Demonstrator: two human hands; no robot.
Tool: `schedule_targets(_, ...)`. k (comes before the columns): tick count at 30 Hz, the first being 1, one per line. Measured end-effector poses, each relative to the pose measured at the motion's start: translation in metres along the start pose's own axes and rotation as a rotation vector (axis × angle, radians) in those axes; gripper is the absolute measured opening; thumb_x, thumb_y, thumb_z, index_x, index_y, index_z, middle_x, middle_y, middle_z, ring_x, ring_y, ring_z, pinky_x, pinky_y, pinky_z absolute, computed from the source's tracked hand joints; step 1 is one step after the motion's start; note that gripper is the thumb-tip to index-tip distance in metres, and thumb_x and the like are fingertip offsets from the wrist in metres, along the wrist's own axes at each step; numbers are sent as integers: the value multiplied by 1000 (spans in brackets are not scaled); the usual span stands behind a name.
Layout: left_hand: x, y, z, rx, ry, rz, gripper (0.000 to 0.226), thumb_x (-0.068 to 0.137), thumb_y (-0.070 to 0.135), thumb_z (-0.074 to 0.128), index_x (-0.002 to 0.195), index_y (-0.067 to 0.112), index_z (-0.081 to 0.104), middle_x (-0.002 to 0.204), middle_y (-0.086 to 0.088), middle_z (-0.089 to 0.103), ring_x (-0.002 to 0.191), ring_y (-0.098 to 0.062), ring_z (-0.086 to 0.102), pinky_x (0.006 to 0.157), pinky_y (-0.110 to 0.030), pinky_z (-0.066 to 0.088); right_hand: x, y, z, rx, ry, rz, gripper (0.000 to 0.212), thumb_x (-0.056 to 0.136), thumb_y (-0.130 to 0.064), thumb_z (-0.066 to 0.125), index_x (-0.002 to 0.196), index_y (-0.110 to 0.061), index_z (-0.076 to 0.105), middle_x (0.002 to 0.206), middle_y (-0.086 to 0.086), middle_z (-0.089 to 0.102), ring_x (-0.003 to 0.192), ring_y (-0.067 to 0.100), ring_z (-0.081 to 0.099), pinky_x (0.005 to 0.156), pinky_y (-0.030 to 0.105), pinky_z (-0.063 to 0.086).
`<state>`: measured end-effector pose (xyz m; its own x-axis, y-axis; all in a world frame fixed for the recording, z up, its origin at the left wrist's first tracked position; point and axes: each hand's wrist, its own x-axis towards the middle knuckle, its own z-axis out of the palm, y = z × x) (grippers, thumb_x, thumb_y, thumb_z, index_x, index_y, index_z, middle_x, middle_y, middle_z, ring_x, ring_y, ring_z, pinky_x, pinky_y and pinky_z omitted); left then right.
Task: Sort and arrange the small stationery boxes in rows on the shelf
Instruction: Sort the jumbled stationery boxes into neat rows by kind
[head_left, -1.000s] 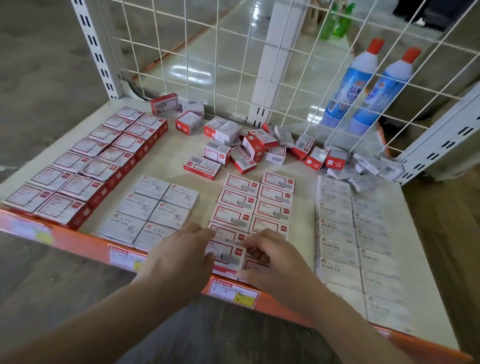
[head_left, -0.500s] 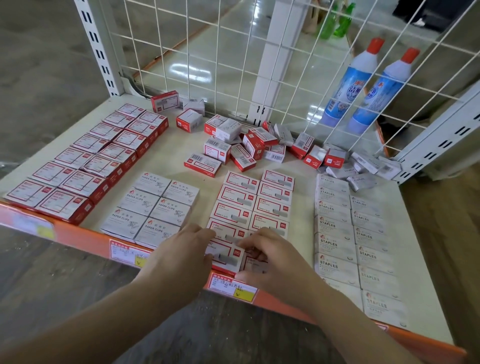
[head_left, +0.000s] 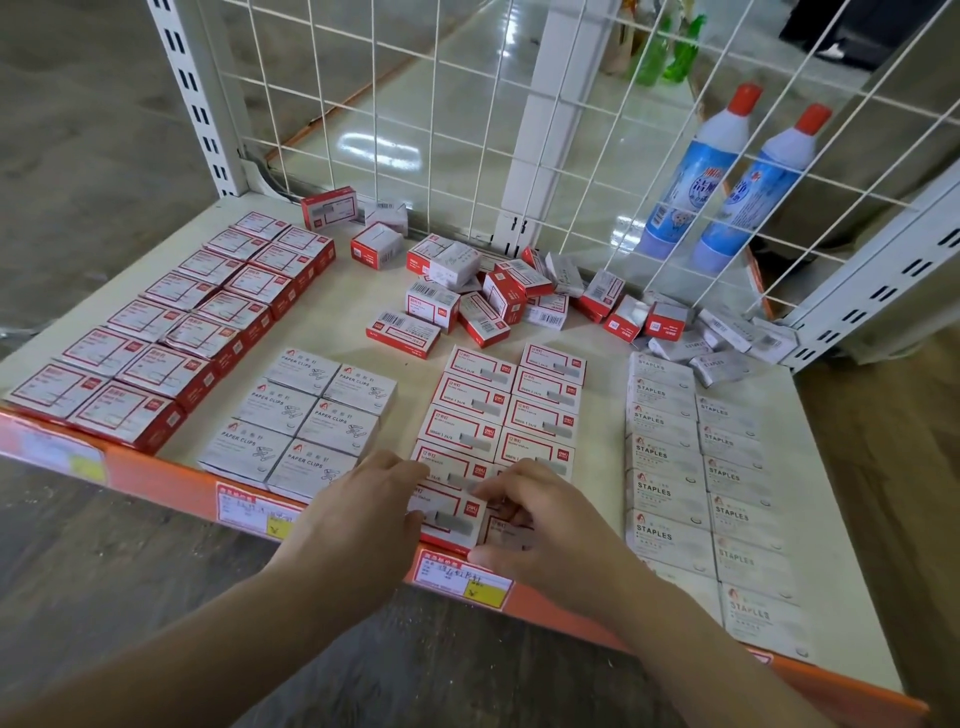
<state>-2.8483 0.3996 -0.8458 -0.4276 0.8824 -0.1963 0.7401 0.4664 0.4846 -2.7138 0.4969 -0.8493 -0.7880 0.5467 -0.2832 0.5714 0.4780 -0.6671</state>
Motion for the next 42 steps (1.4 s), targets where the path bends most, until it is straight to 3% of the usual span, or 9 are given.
schedule_targets(12, 2, 1, 1, 9, -12, 13, 39, 95, 26, 47, 133, 27, 40, 130, 13, 45, 113, -5, 50, 92, -19, 45, 0, 2, 1, -3, 11, -15, 47, 82, -33, 68, 125, -24, 51, 107, -20, 40, 102, 0, 45, 86, 9, 43)
schedule_targets(17, 5, 2, -1, 9, -2, 24, 40, 95, 28, 47, 134, 28, 40, 131, 15, 44, 116, -4, 47, 95, -19, 44, 1, 2, -5, 10, -7, -26, 48, 81, -32, 69, 126, -26, 51, 99, -25, 38, 94, -4, 46, 77, 2, 41)
schedule_targets(20, 10, 5, -2, 16, 16, 30, 38, 94, 27, 47, 132, 30, 42, 133, 14, 45, 118, -5, 46, 94, -21, 44, 1, 5, -10, -48, 6, -38, 47, 83, -34, 66, 126, -29, 49, 104, -20, 42, 93, -2, 46, 77, 6, 41)
schedule_targets(24, 19, 11, 0, 46, 17, 50, 36, 95, 28, 46, 131, 30, 42, 134, 13, 45, 119, -7, 45, 93, -21, 43, 6, 14, -18, -60, 73, -18, 41, 88, -27, 62, 127, -25, 50, 107, -16, 44, 95, 1, 46, 86, 12, 44)
schedule_targets(27, 31, 16, 0, 47, 3, 69, 35, 95, 29, 46, 130, 28, 43, 133, 12, 46, 118, -8, 45, 94, -24, 44, 12, 21, -24, -92, 125, -24, 38, 90, -27, 60, 126, -24, 50, 108, -15, 45, 95, 0, 46, 82, 10, 41)
schedule_targets(36, 81, 27, 5, 191, -75, 103, 42, 97, 25, 43, 138, 24, 36, 145, 6, 35, 134, -14, 31, 110, -33, 25, 53, 31, -38, -88, 232, -40, 36, 90, -22, 58, 125, -20, 54, 105, -8, 51, 90, 4, 47, 74, 5, 35)
schedule_targets(39, 94, 25, 5, 210, -72, 105, 46, 96, 25, 44, 141, 23, 32, 149, 5, 28, 137, -15, 26, 112, -34, 23, 71, 32, -40, -109, 299, -33, 35, 90, -22, 57, 125, -19, 55, 107, -6, 54, 91, 5, 48, 72, 8, 35)
schedule_targets(42, 106, 21, 4, 198, -43, 123, 45, 97, 25, 42, 141, 22, 32, 148, 5, 30, 136, -16, 27, 111, -33, 23, 88, 32, -40, -122, 383, -7, 33, 90, -23, 57, 123, -16, 57, 108, -1, 55, 92, 9, 50, 82, 21, 42)
